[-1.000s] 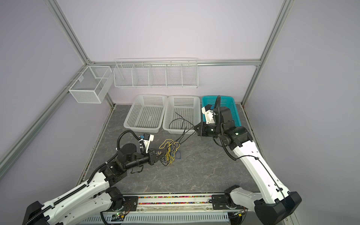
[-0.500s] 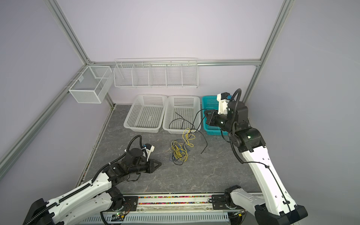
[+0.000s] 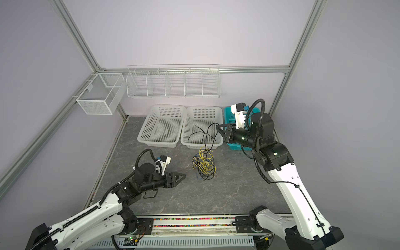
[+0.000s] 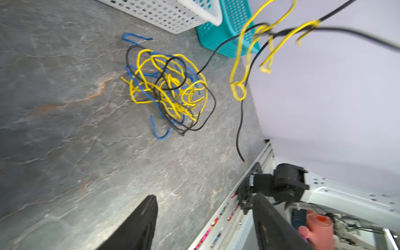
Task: Untangle the cables
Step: 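Lower the black cable into the white basket and open the right gripper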
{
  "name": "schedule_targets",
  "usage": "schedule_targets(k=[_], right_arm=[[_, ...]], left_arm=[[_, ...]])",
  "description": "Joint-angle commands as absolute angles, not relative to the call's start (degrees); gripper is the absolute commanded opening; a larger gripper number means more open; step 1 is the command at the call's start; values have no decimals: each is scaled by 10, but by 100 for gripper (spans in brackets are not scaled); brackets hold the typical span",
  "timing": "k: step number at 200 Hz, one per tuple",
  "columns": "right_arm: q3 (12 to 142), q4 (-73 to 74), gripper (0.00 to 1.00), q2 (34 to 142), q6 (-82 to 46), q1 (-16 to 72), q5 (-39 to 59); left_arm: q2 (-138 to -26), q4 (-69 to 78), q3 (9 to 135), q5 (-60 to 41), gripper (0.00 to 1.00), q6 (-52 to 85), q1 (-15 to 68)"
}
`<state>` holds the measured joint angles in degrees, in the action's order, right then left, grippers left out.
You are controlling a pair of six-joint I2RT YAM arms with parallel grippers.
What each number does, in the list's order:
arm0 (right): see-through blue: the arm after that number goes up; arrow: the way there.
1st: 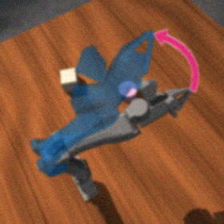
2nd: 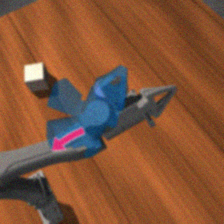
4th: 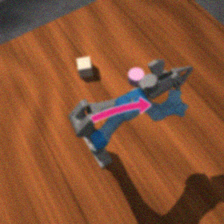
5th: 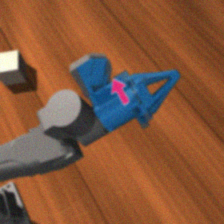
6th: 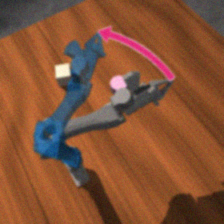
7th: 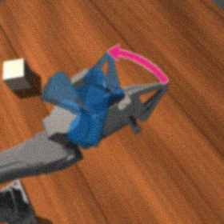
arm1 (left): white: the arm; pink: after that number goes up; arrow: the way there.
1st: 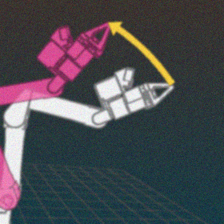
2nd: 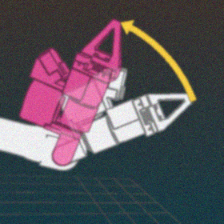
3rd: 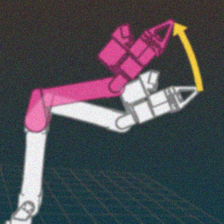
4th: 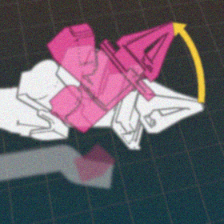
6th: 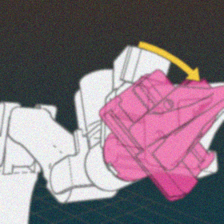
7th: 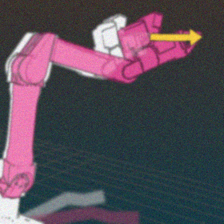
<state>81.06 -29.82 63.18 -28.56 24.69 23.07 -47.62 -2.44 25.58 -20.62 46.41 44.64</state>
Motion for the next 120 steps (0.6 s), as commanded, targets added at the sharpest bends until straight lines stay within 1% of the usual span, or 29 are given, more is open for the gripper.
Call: schedule_targets(k=[1,33,57,91,120], right_arm=[[815,-273,6,627,-269,271,252],[809,-268,6,620,-259,296,251],[806,-259,7,611,-254,308,262],[810,-252,7,602,-249,319,277],[808,-247,6,598,-246,328,289]], left_arm=[[-491,59,267,-215,73,491,445],[-531,75,292,-203,76,485,445],[-572,99,300,-200,76,486,444],[-627,183,305,-223,76,515,443],[-660,200,324,-228,74,514,443]])
